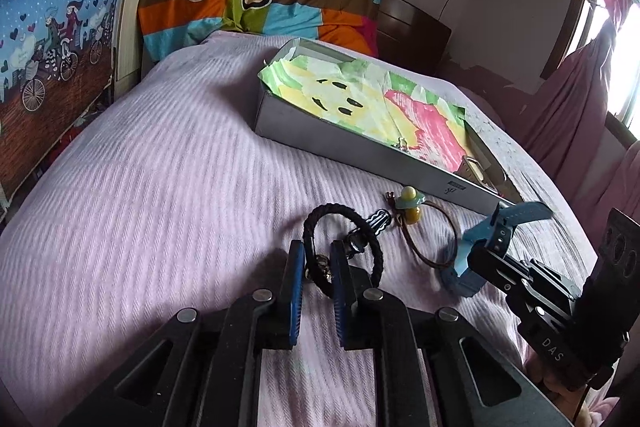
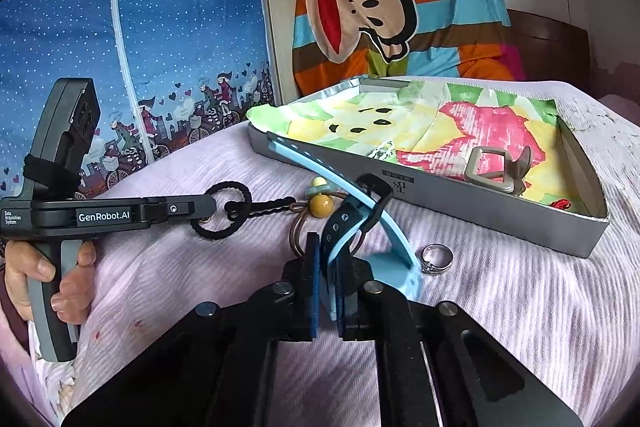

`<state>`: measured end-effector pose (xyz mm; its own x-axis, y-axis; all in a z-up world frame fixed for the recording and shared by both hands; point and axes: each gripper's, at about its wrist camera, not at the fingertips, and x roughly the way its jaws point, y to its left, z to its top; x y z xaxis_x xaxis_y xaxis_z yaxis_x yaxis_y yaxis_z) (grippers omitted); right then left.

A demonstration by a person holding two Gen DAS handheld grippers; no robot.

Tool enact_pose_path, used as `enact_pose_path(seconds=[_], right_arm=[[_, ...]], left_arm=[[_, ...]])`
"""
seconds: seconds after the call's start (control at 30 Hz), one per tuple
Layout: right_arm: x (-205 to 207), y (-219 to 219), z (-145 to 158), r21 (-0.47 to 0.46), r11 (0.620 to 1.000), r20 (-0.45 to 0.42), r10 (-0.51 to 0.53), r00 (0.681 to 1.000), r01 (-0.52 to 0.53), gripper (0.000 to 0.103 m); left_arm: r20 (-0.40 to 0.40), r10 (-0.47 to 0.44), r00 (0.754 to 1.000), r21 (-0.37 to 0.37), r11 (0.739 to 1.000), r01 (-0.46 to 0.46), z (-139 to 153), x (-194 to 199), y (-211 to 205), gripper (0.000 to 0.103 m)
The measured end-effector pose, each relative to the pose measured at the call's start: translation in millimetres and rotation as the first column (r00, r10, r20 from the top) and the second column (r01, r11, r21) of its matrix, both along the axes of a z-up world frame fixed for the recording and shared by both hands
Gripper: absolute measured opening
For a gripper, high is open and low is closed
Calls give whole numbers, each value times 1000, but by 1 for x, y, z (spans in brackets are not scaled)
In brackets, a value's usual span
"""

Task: Organize jewelry
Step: 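Grasp the blue smartwatch with the right tool while the left tool grasps the black hair tie, then carry the smartwatch with the right tool while the left tool carries the hair tie to the box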

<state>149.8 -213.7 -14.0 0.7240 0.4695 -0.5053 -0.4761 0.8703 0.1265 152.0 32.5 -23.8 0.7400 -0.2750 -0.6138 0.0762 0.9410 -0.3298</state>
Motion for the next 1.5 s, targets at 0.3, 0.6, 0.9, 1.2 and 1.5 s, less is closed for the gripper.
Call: enact_pose_path(seconds=[0.3,0.6,0.9,1.2,1.5], right_arm=[[-8,-19,15,84,996,39,-20,999,17,3],[-8,-48,44,158,986,105,-77,991,60,3],[29,-56,69,164,984,153,-91,984,65,3],[74,-17,45,64,998,149,-25,988,15,3],[94,-10,27,55,998,78,-1,997,-3,3]], left_arm=[[77,-8,997,21,1000,6,23,-13,-6,12],[140,-31,990,49,998,25,60,-11,-26,12],[182,-46,982,27,999,42,80,28,-51,12],[184,-49,982,7,999,48,72,85,-55,12],[122,-27,992,-42,999,32,35,102,-42,12]])
